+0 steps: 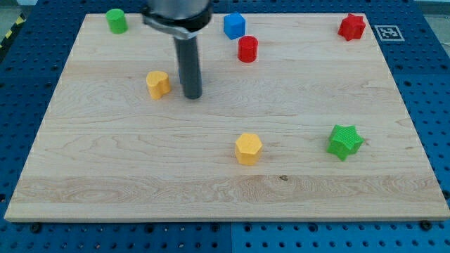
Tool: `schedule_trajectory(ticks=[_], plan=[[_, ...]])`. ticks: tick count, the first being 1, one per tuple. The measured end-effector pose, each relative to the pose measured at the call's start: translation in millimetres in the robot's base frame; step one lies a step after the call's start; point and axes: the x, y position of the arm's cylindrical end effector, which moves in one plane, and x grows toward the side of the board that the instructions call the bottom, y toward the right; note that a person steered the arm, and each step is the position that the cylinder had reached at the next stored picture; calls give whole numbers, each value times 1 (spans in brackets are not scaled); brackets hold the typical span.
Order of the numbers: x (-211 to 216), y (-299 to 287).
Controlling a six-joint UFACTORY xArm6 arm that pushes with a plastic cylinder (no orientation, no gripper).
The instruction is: Slide the heart vertical to the green circle
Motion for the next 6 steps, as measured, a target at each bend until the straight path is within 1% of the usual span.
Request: schedule_trajectory(ticks=[1, 2, 4, 5, 6], plan=[[-16, -13], [-18, -77], [-16, -97], [-16, -128], [-16, -139]])
